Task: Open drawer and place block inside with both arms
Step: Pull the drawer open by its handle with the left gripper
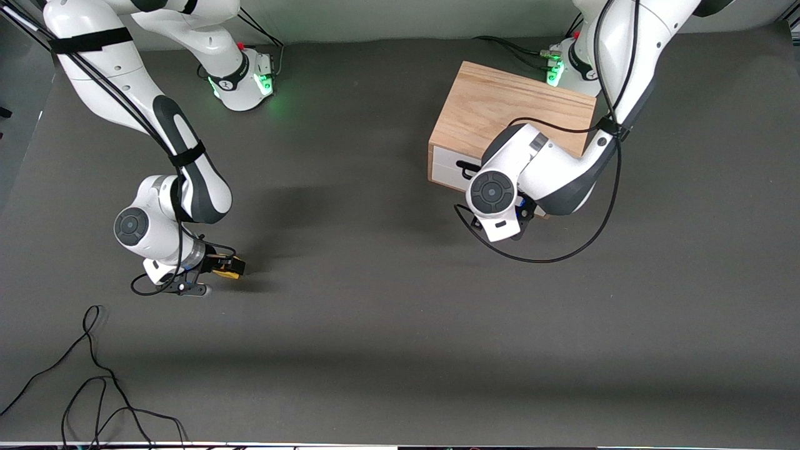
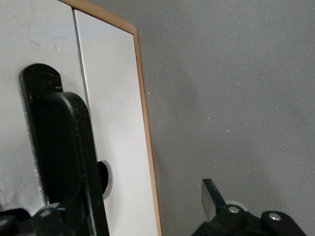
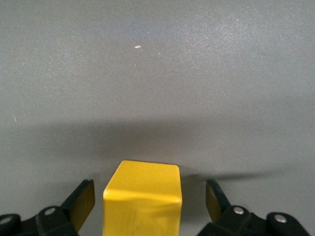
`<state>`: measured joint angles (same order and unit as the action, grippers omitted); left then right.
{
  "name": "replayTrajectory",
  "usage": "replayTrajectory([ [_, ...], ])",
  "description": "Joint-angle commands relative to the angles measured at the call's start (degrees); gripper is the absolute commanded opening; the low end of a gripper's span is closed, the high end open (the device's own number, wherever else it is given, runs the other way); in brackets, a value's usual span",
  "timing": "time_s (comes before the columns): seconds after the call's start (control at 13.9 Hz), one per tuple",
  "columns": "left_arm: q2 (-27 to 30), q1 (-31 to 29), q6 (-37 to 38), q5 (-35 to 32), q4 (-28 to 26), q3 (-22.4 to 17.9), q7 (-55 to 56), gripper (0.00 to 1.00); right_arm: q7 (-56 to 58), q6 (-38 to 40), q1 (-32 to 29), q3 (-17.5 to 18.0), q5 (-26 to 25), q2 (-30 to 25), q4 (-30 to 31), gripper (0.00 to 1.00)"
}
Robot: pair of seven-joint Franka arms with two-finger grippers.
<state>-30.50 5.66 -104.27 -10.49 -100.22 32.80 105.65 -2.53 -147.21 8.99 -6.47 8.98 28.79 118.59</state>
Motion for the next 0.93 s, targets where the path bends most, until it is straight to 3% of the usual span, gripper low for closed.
replayTrajectory([
  [0.0,-0.5,0.7,-0.1,-1.8,1.8,-0.3,1.4,1.0,-0.8,-0.4,0.7,-0.3,1.3,-0.3,0.1,1.0],
  [0.86,-6.9,1.8,-1.6,-5.4,11.9,-0.3,1.3,1.0,-0.7,-0.2,0.8,-0.3,1.2,-0.4,0.1,1.0],
])
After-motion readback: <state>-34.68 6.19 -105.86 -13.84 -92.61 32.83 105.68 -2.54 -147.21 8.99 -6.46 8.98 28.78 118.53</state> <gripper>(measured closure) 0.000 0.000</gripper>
